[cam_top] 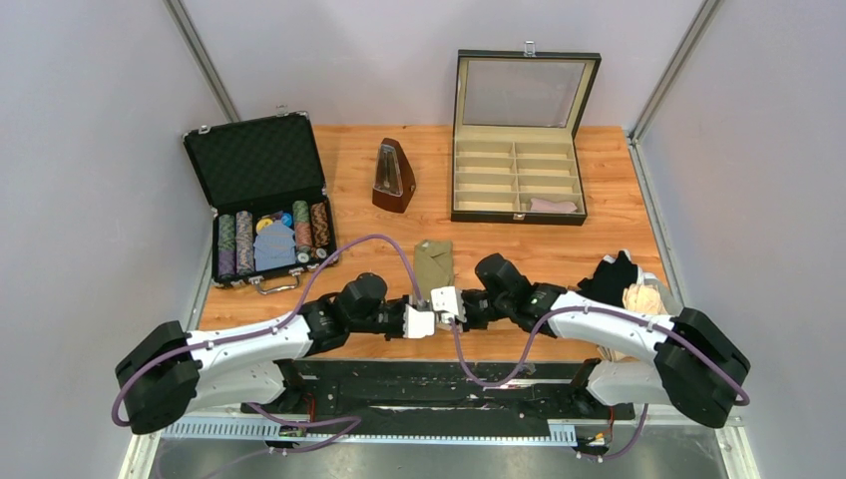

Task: Roll the underwear
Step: Roll the underwear to the center of the board.

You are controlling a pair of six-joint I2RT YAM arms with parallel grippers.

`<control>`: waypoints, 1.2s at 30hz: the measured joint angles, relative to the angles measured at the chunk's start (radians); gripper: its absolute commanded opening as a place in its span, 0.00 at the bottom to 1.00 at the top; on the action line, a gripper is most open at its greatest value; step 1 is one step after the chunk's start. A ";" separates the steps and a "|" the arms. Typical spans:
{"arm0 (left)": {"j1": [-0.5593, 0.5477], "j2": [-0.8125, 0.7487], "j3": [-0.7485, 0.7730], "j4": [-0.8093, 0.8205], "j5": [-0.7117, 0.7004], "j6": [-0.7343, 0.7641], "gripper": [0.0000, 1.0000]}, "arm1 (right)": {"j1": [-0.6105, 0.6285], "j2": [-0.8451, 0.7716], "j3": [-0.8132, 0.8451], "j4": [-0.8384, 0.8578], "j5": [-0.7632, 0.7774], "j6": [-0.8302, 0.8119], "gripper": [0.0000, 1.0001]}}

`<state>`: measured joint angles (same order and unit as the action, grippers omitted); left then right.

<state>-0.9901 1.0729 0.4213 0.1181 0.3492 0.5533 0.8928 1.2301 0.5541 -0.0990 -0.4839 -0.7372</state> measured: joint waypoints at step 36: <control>0.332 0.314 0.173 0.036 0.094 -0.619 0.00 | -0.299 0.519 0.536 -0.417 -0.289 -0.075 0.00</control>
<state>-0.6582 1.3872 0.5945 0.1539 0.4435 -0.0654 0.5938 1.7493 1.0904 -0.5156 -0.7731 -0.8120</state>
